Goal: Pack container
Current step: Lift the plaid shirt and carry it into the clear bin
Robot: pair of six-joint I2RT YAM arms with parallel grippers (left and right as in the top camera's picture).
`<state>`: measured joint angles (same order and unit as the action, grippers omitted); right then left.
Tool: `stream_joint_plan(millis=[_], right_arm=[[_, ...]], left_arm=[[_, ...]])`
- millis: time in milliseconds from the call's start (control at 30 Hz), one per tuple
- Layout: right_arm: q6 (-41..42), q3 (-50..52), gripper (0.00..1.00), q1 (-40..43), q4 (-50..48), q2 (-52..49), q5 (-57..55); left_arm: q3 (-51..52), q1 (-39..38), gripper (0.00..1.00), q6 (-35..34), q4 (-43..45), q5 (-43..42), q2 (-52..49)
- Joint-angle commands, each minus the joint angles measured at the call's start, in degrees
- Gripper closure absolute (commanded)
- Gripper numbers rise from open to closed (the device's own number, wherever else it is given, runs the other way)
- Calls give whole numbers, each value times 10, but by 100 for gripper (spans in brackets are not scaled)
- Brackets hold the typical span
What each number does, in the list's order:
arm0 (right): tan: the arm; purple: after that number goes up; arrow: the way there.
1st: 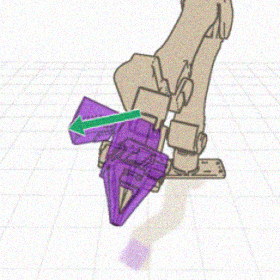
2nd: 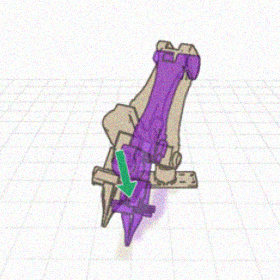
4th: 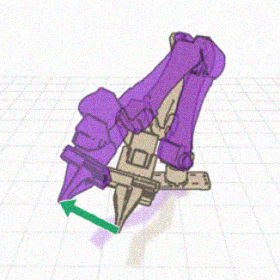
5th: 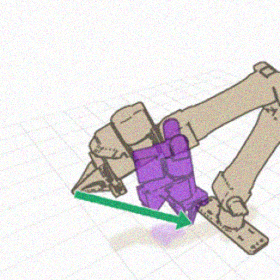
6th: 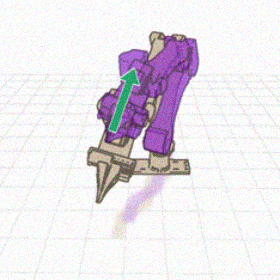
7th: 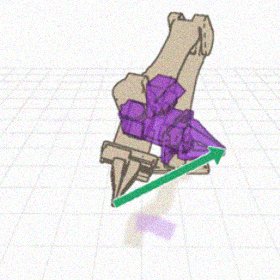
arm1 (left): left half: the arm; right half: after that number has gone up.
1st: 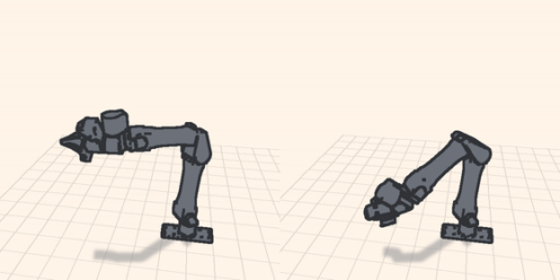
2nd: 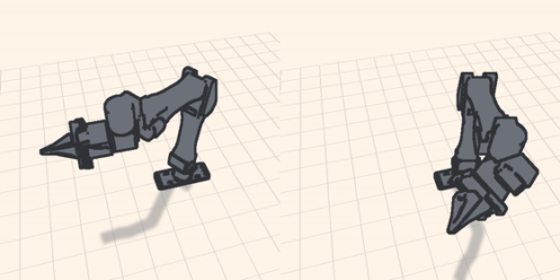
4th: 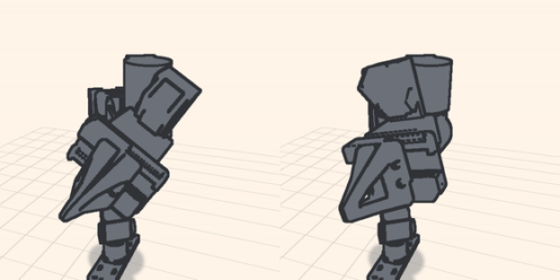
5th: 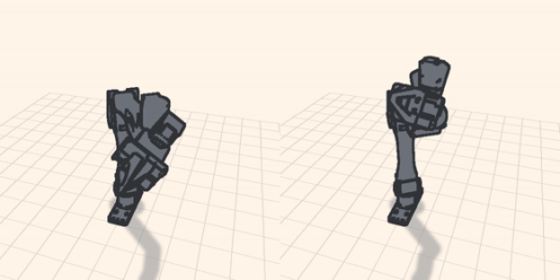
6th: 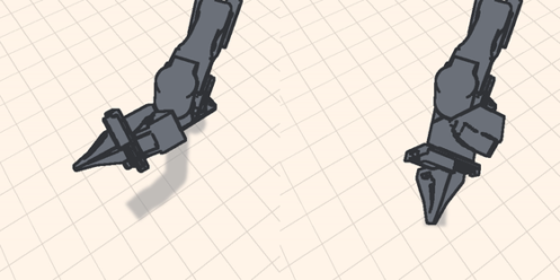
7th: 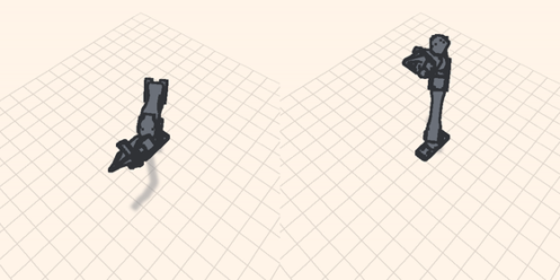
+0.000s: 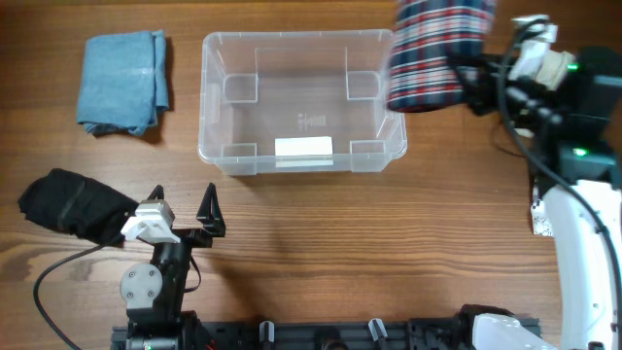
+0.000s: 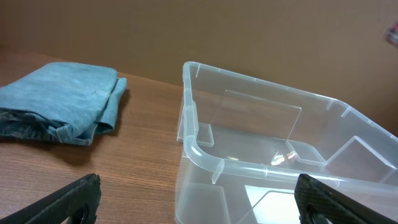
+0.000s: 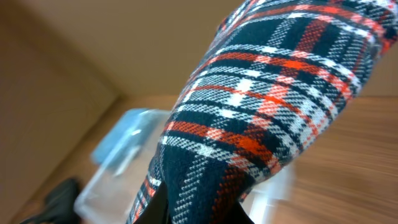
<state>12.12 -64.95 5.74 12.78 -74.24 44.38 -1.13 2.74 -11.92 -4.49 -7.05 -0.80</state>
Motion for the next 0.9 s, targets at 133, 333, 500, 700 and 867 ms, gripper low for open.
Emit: stream_joint_plan(millis=[133,333,500,700,867], right_arm=[[144,-20,96,-207,-68,-34,-185],[245,-20,96,-325,-176,-139,-270],[295,-20,96,-386,-257,-216,-332],[299,-20,96,-417,-313,-280,-356],[287,-20,96,-417,-363,-318,-353]], left_arm=[[5,3,0,-6,0,7,4],[5,3,0,-6,0,7,4],[5,3,0,-6,0,7,4],[5,3,0,-6,0,7,4],[5,3,0,-6,0,7,4]])
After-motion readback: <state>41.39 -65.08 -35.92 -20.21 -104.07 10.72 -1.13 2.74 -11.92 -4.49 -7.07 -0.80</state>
